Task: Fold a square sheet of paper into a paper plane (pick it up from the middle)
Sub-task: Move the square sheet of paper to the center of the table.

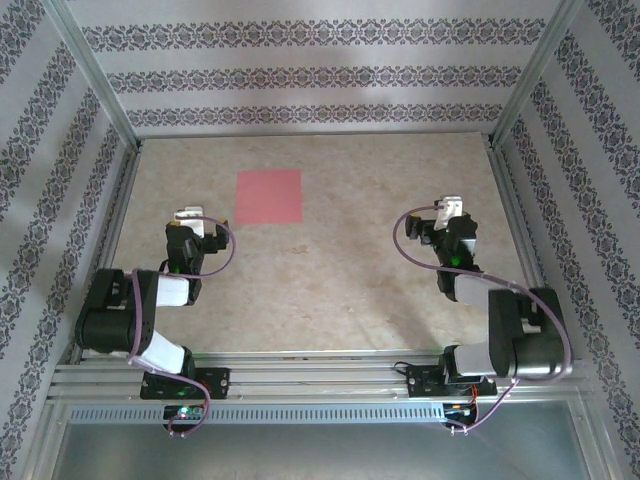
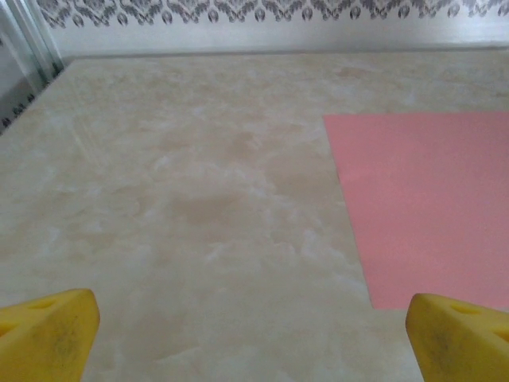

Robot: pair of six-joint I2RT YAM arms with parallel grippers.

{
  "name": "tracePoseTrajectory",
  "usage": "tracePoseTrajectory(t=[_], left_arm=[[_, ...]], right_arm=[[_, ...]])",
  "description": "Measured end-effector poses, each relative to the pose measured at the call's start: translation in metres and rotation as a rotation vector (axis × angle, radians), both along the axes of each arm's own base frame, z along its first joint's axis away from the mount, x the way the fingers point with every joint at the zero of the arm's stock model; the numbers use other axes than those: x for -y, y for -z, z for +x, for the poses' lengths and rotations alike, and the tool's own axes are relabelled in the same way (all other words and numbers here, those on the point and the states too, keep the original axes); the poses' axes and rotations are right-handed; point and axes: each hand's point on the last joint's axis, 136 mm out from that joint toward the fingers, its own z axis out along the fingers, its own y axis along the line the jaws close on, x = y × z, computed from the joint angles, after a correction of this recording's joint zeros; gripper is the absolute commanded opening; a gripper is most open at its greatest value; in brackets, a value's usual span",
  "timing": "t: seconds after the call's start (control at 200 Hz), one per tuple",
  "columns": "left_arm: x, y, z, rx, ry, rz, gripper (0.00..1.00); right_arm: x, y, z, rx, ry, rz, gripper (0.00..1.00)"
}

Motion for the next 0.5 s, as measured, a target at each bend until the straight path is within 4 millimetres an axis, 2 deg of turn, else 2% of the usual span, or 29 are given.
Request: tracePoseTrajectory(t=[0.15,0.26,0.32,0.395,0.45,0.505], left_arm=[[-0.007,-0.047,-0.002,0.069,-0.052,-0.025,0.99],[-0.007,-0.08,0.003,0.093,-0.082,-0.128,0.99],[-0.002,-0.093,0.01,0.081,-0.073,-0.197,1.0],[0.009,-0.105,0.025,0.046,-0.039,-0.293,1.0],[0.019,-0.106,0.034,0.01,-0.017,-0.361,1.0],[0.03,-0.098,0.042,-0.045,0.01,-0.426,1.0]], right_arm=[[-0.01,-0.064,0.002,0.079,0.003,0.081,0.98],[-0.027,-0.088,0.005,0.045,-0.007,0.176,0.98],[-0.037,-0.091,0.005,0.006,-0.017,0.222,0.98],[-0.054,-0.086,0.005,-0.063,-0.042,0.288,0.98],[-0.068,-0.076,0.006,-0.137,-0.067,0.341,0.98],[-0.083,-0.063,0.008,-0.216,-0.089,0.39,0.98]])
